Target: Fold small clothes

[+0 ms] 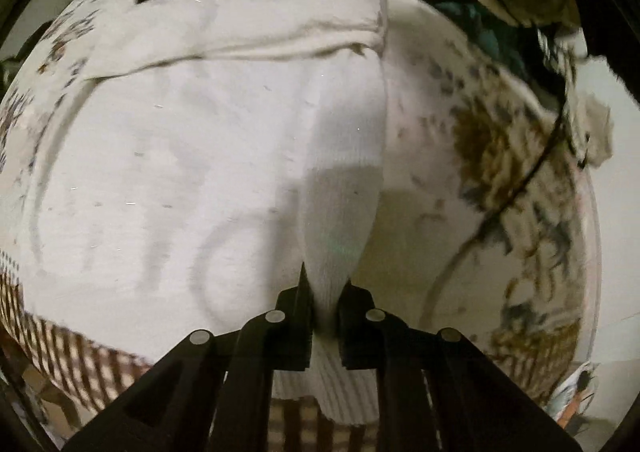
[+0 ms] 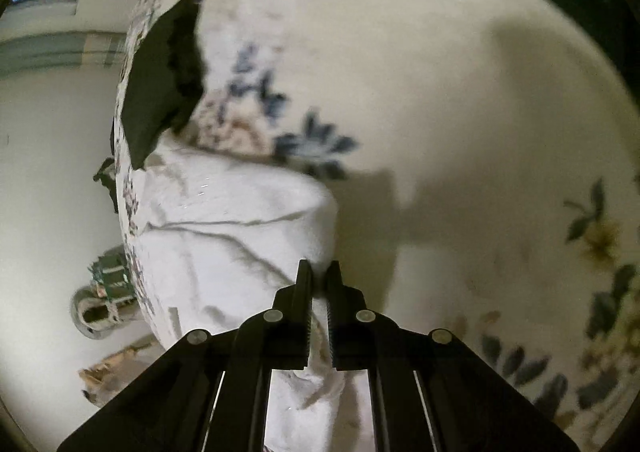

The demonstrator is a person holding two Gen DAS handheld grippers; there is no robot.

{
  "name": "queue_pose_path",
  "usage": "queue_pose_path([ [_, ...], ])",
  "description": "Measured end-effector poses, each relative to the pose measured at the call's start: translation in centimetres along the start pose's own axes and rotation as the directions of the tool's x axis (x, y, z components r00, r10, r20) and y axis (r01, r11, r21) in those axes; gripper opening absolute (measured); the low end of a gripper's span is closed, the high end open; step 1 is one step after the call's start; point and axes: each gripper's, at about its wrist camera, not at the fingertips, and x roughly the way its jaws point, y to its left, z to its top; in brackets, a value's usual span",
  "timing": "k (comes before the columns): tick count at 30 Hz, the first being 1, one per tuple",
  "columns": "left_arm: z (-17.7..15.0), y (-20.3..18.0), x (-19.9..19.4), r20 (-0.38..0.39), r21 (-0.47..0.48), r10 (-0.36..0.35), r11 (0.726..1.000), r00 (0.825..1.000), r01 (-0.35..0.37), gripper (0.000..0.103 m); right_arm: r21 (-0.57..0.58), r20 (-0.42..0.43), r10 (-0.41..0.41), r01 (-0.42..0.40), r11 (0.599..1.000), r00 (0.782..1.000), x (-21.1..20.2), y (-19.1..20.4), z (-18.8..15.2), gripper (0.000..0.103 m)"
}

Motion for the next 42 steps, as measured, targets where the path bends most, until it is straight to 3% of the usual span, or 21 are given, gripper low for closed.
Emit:
queue_pose_path([
  [7,0.8,7.8,-5.6,0.093,-0.187,-0.014,0.982,0.996,0.031,0.007,-0.165,0.049,-0.038,0.045,0.985,0.998,-3.1,12.1,-0.9,0.006],
  [10,0.8,13.3,-6.3,0.1,-0.292,-0.007,0.956,0.995,0.036,0.007,-0.203,0.052,-0.053,0.062,0.977,0.997,-2.1,18.3,-1.3,0.006],
  [15,0.0,22.9,-4.9,0.097,-0.448,-0.033,0.891,0.995,0.073,0.007,-0.264,0.052,-0.112,0.122,0.957,0.992,3.6,28.5,-1.8,0.006],
  [20,-0.7,29.9,-2.6,0.074,-0.535,-0.062,0.84,0.995,0.092,0.007,-0.306,0.044,-0.217,0.22,0.926,0.975,13.9,38.0,-1.5,0.006],
  [23,-1.3,33.6,-1.3,0.065,-0.585,-0.086,0.804,0.994,0.108,0.007,-0.335,0.035,-0.296,0.29,0.897,0.955,19.5,41.6,-1.6,0.006],
  [28,-2.1,37.1,0.1,0.042,-0.601,-0.119,0.79,0.992,0.12,0.007,-0.366,0.03,-0.399,0.382,0.849,0.916,26.0,44.1,-1.5,0.006],
  [30,-2.7,38.1,1.2,0.022,-0.628,-0.146,0.768,0.989,0.127,0.007,-0.369,0.027,-0.441,0.419,0.829,0.897,28.2,44.5,-1.4,0.006],
  [32,-3.1,38.7,2.1,0.006,-0.647,-0.162,0.752,0.987,0.127,0.007,-0.355,0.013,-0.454,0.428,0.831,0.891,29.7,44.5,-1.3,0.006],
  [35,-3.0,39.2,2.4,-0.016,-0.644,-0.17,0.755,0.985,0.12,0.008,-0.368,0.01,-0.465,0.436,0.821,0.885,31.4,45.1,-1.6,0.006],
  [38,-2.3,40.0,1.4,-0.027,-0.63,-0.223,0.761,0.975,0.156,0.017,-0.373,-0.021,-0.452,0.413,0.831,0.892,31.7,45.3,-1.7,0.007],
  [40,-1.3,40.8,-0.2,-0.038,-0.616,-0.217,0.774,0.975,0.148,0.042,-0.349,-0.093,-0.373,0.32,0.881,0.923,30.9,45.1,-1.5,0.017],
  [41,-0.5,41.5,-1.1,-0.035,-0.614,-0.203,0.777,0.979,0.139,0.06,-0.33,-0.122,-0.295,0.242,0.912,0.947,29.6,44.7,-1.3,0.022],
  [42,0.2,42.0,-1.7,-0.016,-0.616,-0.203,0.773,0.979,0.15,0.066,-0.315,-0.108,-0.234,0.19,0.93,0.966,27.6,44.2,-1.1,0.036],
])
